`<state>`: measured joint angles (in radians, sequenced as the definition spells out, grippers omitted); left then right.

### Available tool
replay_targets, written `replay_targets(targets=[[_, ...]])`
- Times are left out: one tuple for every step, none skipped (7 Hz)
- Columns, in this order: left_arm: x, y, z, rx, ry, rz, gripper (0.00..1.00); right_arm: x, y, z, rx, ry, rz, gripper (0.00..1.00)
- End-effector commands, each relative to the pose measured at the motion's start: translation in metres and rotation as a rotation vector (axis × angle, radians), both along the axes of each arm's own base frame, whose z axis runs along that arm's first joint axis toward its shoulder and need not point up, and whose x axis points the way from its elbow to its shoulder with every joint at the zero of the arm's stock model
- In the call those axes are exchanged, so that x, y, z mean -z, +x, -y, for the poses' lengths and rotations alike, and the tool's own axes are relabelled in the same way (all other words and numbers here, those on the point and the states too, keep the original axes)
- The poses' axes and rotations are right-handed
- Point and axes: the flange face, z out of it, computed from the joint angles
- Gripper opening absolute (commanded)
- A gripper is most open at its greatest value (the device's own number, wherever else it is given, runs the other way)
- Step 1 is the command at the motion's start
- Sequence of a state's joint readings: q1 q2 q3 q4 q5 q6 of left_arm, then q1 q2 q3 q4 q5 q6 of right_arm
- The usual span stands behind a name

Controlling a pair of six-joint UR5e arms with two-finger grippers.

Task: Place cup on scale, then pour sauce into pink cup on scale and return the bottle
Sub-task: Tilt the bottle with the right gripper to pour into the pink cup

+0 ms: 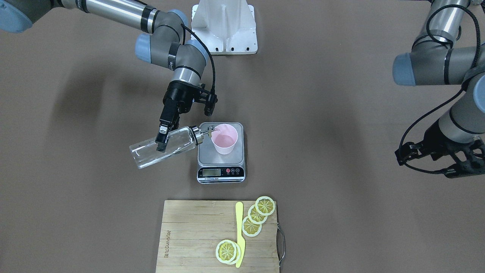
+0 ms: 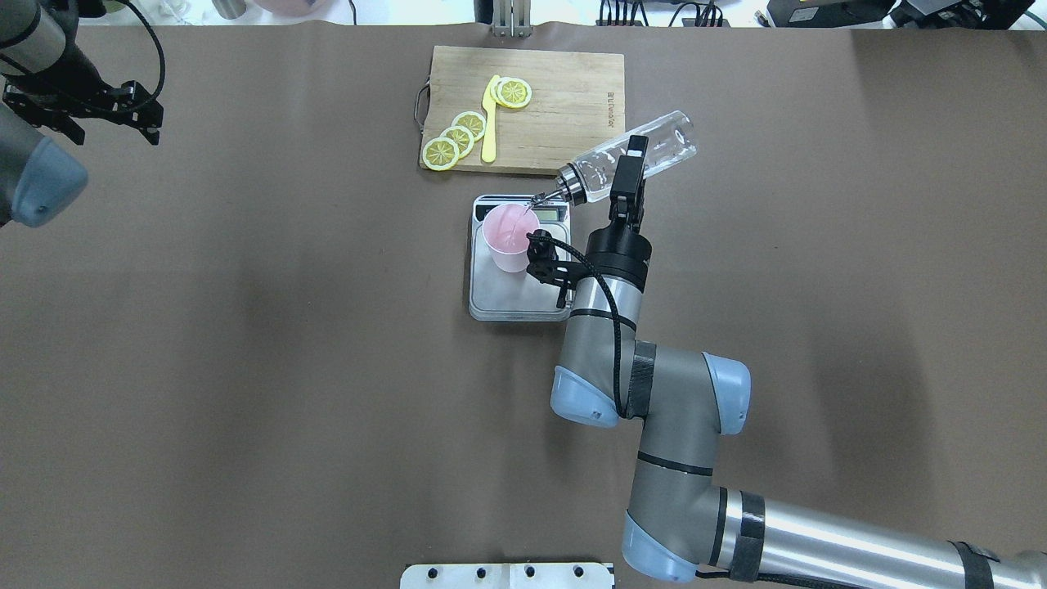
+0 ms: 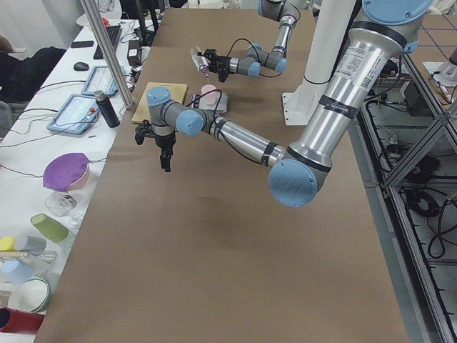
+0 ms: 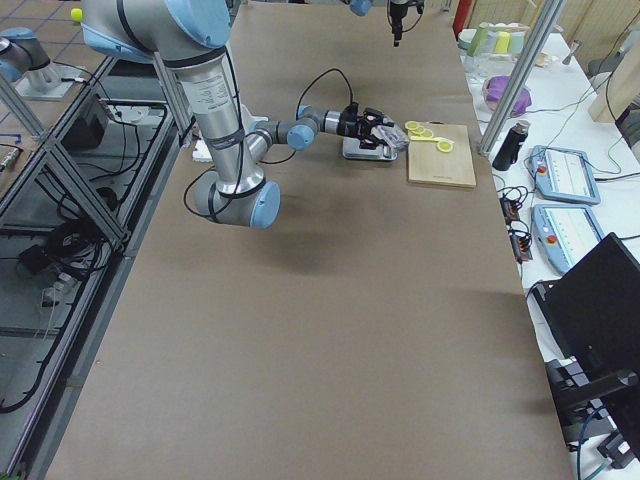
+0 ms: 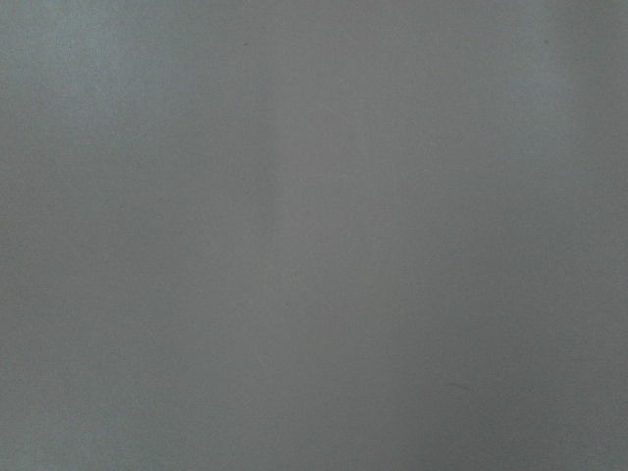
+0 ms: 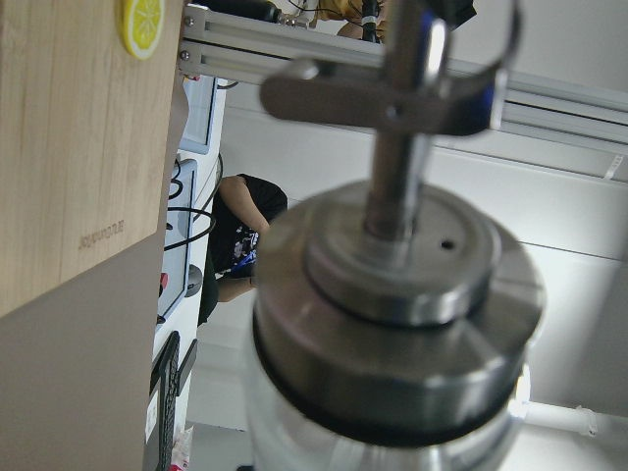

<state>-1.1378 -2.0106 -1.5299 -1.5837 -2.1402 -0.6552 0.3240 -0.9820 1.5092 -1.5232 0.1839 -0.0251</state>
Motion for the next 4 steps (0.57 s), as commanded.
replay_targets(targets=[[0.000, -0.001, 0.001, 0.001, 0.002, -0.002, 0.99, -0.003, 0.000, 0.000, -0.015, 0.022, -0.010, 0.00], [-0.001, -0.001, 0.000, 0.001, 0.000, -0.001, 0.99, 0.001, -0.002, -0.001, -0.011, 0.024, 0.026, 0.00], [0.002, -0.001, 0.000, 0.002, 0.006, -0.005, 0.99, -0.007, 0.002, -0.003, 0.003, 0.025, 0.116, 0.00], [0.003, -0.001, 0.000, 0.003, 0.008, -0.004, 0.99, -0.010, 0.004, -0.002, 0.051, -0.013, 0.225, 0.00]])
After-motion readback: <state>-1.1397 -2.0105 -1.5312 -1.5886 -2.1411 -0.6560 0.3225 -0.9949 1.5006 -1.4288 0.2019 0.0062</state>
